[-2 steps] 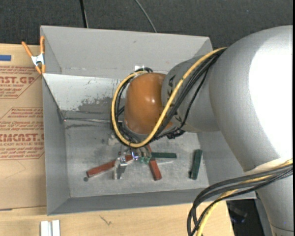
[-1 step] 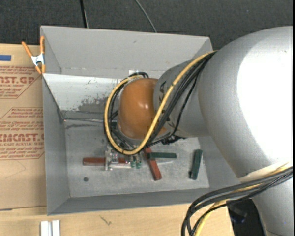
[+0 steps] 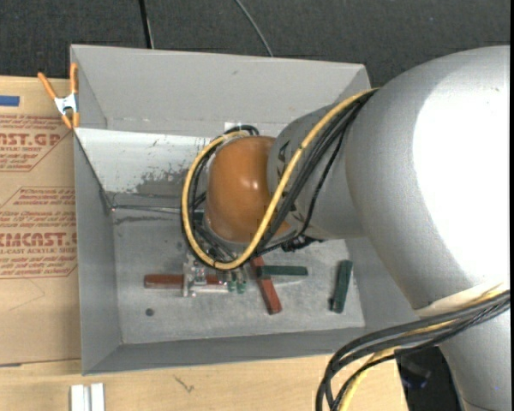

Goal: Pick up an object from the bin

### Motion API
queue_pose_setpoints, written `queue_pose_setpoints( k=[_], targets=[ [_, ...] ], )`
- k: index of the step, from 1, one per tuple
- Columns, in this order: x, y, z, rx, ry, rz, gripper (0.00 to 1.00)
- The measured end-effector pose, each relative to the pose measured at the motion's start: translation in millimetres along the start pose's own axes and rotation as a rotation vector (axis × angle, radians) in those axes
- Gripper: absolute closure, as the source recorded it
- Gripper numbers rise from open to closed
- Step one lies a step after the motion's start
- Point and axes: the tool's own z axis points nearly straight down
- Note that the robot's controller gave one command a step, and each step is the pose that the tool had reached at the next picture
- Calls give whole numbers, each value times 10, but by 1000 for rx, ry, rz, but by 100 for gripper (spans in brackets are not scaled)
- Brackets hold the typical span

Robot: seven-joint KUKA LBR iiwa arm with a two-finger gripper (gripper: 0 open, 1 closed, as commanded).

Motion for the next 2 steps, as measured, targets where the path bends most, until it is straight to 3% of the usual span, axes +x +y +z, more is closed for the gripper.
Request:
queue_pose_setpoints(
  k=[2],
  targets=[
    [47, -5, -193, 6, 27, -1, 100]
  ],
)
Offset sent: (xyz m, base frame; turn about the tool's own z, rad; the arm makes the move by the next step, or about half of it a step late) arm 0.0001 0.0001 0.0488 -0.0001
